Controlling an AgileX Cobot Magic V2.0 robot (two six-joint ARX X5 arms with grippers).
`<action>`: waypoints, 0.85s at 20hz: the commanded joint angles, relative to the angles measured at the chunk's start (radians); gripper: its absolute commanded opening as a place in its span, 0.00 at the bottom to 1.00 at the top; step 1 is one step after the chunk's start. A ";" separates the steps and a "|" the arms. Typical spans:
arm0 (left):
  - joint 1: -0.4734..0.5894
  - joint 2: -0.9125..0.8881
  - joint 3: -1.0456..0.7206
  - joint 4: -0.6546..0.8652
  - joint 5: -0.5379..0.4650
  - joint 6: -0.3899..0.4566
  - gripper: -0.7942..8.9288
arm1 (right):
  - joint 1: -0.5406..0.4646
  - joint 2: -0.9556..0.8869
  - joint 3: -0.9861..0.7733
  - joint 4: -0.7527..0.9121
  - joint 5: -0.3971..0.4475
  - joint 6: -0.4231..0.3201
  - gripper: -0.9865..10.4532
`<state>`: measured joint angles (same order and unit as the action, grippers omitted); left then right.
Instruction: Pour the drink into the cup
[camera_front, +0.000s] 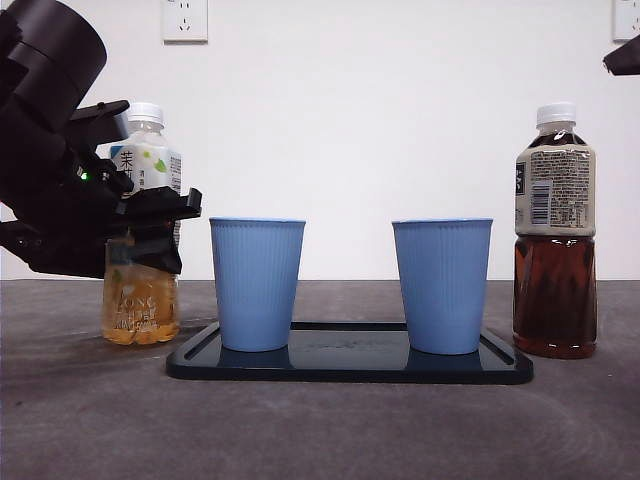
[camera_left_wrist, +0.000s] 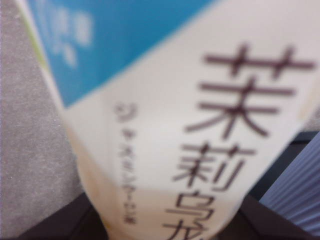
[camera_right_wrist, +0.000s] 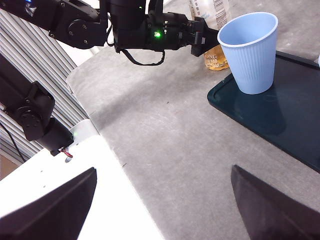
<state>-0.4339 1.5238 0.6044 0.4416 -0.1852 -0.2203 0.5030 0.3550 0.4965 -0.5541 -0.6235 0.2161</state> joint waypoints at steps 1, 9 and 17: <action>-0.003 0.007 0.013 0.021 -0.004 -0.002 0.31 | 0.006 0.001 0.016 0.005 0.003 0.008 0.46; -0.003 0.006 0.013 -0.063 -0.004 -0.003 0.49 | 0.006 0.001 0.016 -0.001 0.003 0.012 0.46; -0.003 -0.024 0.017 -0.216 -0.004 -0.010 0.57 | 0.006 0.001 0.016 -0.001 0.003 0.011 0.46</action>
<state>-0.4332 1.5024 0.6067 0.2195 -0.1875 -0.2241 0.5030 0.3550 0.4965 -0.5617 -0.6235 0.2172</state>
